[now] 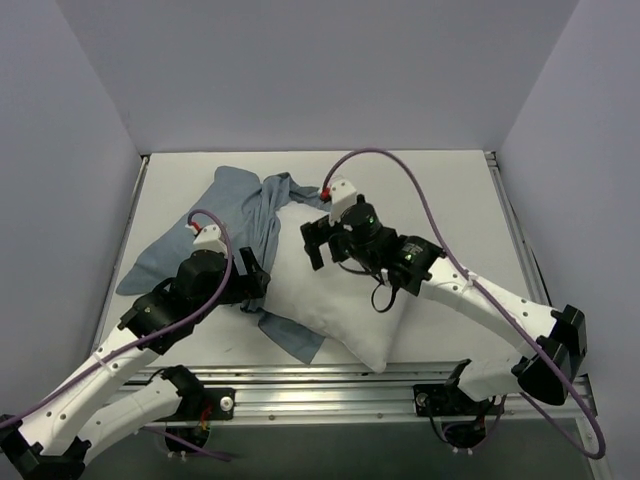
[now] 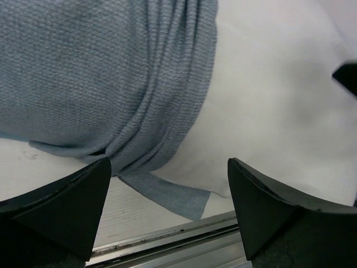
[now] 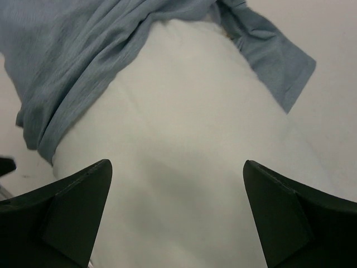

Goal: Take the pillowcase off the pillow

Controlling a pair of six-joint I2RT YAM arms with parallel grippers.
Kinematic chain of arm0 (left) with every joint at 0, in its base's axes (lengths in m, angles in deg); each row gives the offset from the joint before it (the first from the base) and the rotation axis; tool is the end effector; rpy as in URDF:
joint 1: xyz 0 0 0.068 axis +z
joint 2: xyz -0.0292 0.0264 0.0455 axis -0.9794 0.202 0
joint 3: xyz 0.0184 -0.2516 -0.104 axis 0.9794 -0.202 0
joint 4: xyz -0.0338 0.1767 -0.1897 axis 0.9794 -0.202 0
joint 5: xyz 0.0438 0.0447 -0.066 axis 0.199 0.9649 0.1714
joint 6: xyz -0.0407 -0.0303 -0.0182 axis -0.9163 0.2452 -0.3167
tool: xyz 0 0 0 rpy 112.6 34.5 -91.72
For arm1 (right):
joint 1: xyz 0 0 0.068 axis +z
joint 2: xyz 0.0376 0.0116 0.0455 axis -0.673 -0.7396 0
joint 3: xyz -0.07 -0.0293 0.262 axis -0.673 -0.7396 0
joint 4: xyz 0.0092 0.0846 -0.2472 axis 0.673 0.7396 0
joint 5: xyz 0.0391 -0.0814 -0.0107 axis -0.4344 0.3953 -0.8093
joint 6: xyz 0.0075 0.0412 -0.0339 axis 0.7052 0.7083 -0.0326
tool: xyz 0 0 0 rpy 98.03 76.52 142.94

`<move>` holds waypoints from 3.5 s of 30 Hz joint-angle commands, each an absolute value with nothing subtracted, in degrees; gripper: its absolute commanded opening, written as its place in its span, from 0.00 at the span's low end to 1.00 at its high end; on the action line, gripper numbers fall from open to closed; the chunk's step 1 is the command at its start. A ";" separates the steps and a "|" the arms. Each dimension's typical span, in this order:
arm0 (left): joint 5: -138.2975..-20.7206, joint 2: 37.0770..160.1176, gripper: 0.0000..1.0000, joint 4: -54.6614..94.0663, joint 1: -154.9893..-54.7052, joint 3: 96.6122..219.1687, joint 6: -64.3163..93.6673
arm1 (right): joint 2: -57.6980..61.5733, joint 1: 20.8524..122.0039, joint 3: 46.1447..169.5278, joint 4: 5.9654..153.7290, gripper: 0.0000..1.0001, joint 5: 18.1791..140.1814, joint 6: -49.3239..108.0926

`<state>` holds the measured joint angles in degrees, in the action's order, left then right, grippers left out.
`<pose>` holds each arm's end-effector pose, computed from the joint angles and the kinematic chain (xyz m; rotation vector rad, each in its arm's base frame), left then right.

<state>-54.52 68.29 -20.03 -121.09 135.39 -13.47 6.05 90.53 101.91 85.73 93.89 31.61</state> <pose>0.1272 -0.1035 0.3209 -0.1153 2.1649 -0.5335 0.2147 0.2338 0.3733 -0.5353 1.7704 0.5947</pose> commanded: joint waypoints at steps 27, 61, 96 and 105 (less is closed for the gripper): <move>-59.65 76.45 0.81 -10.27 -113.59 128.79 -8.29 | -11.55 103.47 90.91 81.98 0.22 106.33 29.16; -49.62 85.15 0.02 -12.55 -93.04 138.45 -8.73 | 29.13 85.37 94.50 98.93 0.00 102.03 33.12; -68.26 90.43 0.02 -2.09 -98.92 134.41 -9.08 | -11.54 125.44 110.69 95.78 1.00 129.87 20.81; -66.42 90.17 0.02 -3.93 -97.51 133.54 -10.92 | -24.99 120.79 103.49 95.68 1.00 144.81 24.93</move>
